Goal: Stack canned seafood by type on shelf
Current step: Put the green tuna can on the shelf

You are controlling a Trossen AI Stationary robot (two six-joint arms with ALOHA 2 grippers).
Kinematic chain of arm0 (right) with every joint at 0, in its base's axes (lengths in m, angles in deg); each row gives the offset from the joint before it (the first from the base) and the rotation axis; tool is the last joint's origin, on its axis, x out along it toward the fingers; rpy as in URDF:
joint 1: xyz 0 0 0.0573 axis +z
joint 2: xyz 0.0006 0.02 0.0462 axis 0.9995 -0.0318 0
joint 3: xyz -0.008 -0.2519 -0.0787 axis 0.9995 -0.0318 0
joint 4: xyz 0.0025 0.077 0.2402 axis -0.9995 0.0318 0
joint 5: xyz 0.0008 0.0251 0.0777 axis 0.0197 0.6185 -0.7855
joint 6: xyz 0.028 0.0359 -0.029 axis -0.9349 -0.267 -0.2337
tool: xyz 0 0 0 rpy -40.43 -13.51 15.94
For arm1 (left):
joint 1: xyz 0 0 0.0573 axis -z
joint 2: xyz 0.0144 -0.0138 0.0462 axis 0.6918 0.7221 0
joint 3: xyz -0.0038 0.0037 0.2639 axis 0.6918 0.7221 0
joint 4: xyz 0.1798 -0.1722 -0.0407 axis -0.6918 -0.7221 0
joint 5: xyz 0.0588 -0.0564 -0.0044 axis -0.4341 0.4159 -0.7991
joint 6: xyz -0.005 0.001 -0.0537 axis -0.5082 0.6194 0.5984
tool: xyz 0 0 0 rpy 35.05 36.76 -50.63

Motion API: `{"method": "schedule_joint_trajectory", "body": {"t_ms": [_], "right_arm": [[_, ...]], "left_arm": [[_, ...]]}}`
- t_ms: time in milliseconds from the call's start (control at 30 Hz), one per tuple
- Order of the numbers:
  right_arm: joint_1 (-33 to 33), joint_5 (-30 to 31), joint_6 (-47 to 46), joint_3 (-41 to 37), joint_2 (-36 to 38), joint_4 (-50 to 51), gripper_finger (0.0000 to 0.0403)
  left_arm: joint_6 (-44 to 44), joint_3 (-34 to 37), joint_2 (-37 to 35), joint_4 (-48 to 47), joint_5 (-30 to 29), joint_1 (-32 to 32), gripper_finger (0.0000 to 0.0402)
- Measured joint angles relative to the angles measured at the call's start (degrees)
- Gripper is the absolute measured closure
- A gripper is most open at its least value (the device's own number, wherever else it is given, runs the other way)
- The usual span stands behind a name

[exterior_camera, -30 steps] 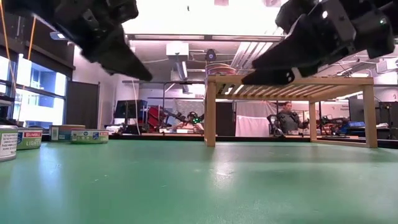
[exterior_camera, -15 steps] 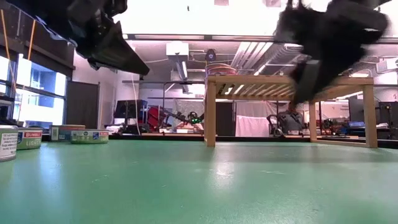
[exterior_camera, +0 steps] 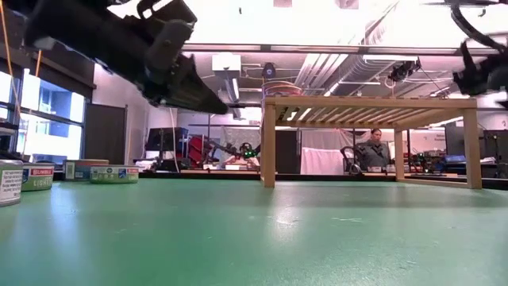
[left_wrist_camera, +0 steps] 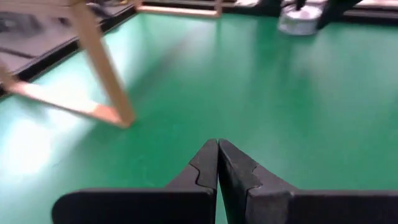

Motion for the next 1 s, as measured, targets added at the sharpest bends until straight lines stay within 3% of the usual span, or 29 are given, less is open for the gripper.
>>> {"method": "schedule_joint_trajectory", "body": {"t_ms": [133,267,400,500,600,700,900,1000], "right_arm": [[1.67,0.35,-7.98,-4.08,0.2,-1.22,0.005],[2.04,1.84,-8.78,-6.0,0.48,-4.44,0.005],[1.97,10.37,-7.91,-3.25,0.36,-11.91,0.005],[1.64,18.97,-0.91,-0.62,0.21,-16.86,0.005],[1.53,26.35,12.82,2.04,0.25,-24.05,0.005],[2.46,30.99,24.16,3.84,0.23,-25.14,0.005],[10.0,34.58,24.83,0.18,0.25,-18.31,0.005],[15.23,39.52,19.07,-3.73,0.25,-17.89,0.005]], "left_arm": [[-2.3,-0.02,3.14,7.26,5.82,-1.11,0.0401],[-2.89,-0.02,5.44,10.97,8.78,-1.63,0.0401],[-2.99,-0.02,6.39,12.39,8.88,-1.8,0.0401],[-2.98,-0.02,6.51,13.3,8.93,-2.25,0.0401],[-2.98,-0.02,6.51,13.99,9.93,-2.84,0.0401],[-2.89,-0.04,6.51,14.7,12.3,-3.48,0.0401],[-1.82,-0.04,6.51,14.85,15.0,-4.44,0.0401],[-1.88,-0.04,6.51,14.85,15.79,-5.15,0.0401]]}}
